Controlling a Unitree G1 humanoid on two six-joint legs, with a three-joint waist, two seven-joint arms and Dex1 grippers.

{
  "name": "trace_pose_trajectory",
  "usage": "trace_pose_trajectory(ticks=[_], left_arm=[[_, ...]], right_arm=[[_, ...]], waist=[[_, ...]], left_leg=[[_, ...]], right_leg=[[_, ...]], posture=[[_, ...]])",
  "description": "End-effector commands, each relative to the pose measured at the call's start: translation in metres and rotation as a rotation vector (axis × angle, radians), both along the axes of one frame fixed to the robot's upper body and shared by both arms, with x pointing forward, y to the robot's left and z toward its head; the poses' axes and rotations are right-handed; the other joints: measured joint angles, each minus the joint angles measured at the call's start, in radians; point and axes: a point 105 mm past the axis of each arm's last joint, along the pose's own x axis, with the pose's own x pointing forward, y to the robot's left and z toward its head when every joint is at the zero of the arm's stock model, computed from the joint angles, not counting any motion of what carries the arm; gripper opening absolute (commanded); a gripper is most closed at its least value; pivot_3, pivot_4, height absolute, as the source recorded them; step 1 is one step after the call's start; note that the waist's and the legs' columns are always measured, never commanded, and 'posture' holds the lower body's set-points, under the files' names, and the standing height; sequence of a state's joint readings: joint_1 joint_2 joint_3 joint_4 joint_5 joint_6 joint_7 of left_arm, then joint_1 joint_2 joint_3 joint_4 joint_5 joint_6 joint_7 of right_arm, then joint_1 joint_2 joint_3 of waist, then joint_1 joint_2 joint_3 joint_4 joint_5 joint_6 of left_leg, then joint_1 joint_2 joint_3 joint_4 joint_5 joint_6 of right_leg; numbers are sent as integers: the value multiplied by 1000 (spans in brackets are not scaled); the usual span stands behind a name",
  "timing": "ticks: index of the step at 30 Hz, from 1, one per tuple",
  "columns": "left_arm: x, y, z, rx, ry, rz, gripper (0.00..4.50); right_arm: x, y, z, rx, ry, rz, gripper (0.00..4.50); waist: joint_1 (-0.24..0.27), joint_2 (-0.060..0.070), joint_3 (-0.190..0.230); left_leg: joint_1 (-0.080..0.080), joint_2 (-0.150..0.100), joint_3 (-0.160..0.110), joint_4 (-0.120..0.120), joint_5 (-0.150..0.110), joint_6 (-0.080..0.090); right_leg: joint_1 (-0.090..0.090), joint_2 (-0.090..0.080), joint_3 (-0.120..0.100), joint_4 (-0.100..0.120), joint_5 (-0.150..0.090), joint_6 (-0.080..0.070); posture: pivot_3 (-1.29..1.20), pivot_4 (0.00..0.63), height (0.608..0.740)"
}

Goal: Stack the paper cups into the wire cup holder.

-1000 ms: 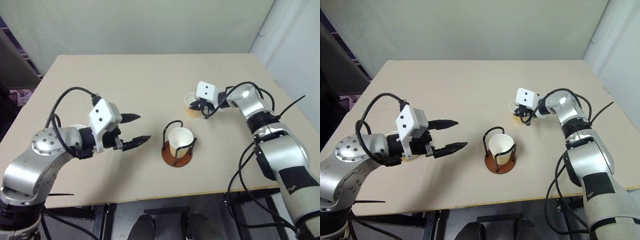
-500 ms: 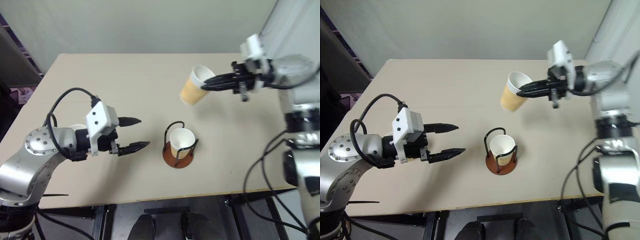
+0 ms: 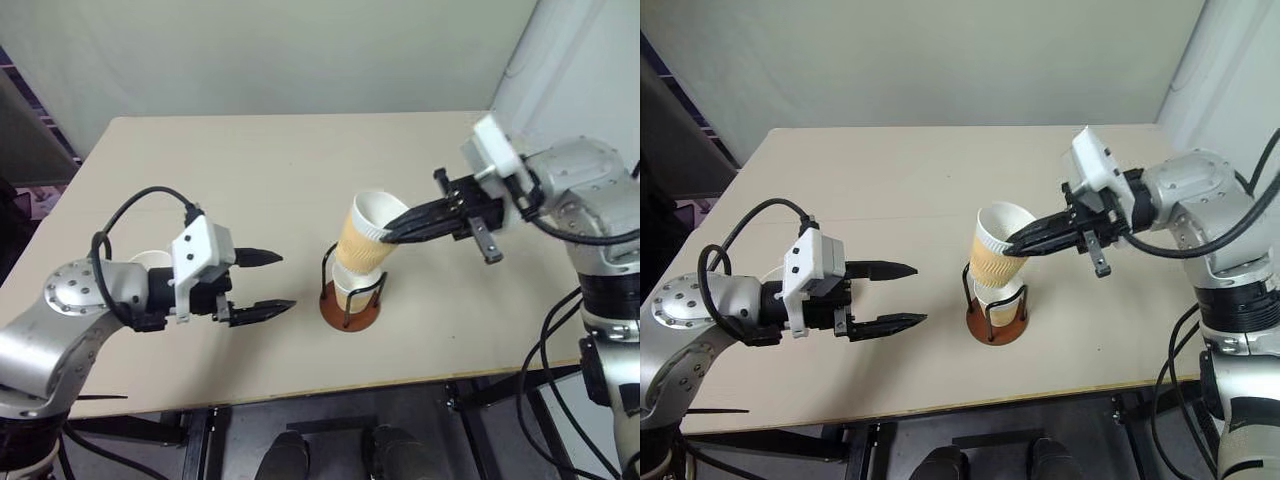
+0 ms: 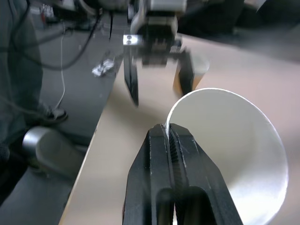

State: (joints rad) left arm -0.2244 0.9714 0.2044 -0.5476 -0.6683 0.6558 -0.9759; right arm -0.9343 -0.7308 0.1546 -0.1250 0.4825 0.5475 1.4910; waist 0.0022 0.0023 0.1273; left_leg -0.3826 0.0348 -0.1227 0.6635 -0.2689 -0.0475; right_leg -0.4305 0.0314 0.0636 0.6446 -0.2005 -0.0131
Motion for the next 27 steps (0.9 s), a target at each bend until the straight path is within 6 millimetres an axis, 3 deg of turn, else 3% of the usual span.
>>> trace_pose_trajectory(ticks=[1, 6, 9, 15, 19, 20, 24, 27], left_arm=[[-3, -2, 5, 8, -34, 1, 3805], [-3, 0, 5, 7, -36, 12, 3805], [-3, 1, 5, 9, -37, 21, 3805], [-2, 5, 7, 13, -49, 36, 3805], [3, 15, 20, 19, -103, 81, 3805], [5, 22, 26, 35, -128, 112, 3805], [3, 69, 47, 189, -193, 267, 3805], [-1, 101, 36, 347, -148, 353, 3805]], right_arm=[[7, 0, -4, -40, -64, -32, 40], [10, -2, -13, -84, -68, -30, 40], [10, -3, -16, -105, -66, -27, 629], [12, -4, -21, -124, -69, -30, 2677], [16, -8, -18, -111, -62, -50, 4056], [19, -9, -12, -73, -63, -58, 4457], [22, -1, 29, 219, 19, -55, 4457], [17, 10, 21, 210, 28, -24, 4457]], waist=[[0, 0, 0], [1, 0, 0], [1, 0, 0], [1, 0, 0], [1, 0, 0], [1, 0, 0], [-6, 0, 0], [-8, 1, 0]], left_leg=[[0, 0, 0, 0, 0, 0], [0, 0, 0, 0, 0, 0], [0, 0, -1, 0, 0, 0], [-1, 0, -1, -1, -2, 0], [-1, 0, -1, -1, -2, 0], [-1, 0, -1, -1, -2, 0], [-1, 1, 0, -1, -2, 0], [0, 1, 0, -3, -1, -1]], right_leg=[[0, 0, 0, 0, 0, 0], [0, 0, -1, 0, 1, 2], [-1, 0, -1, -1, 5, 9], [-1, 0, -1, -2, 3, 10], [-1, 0, -1, -1, 3, 10], [-1, 0, -1, -1, 3, 10], [-2, 1, 0, 0, 1, 6], [-3, 2, 2, 0, -2, -1]], posture=[[0, 150, 740], [0, 150, 740], [0, 150, 740], [0, 150, 740], [0, 150, 740], [0, 150, 740], [0, 150, 740], [0, 150, 740]])
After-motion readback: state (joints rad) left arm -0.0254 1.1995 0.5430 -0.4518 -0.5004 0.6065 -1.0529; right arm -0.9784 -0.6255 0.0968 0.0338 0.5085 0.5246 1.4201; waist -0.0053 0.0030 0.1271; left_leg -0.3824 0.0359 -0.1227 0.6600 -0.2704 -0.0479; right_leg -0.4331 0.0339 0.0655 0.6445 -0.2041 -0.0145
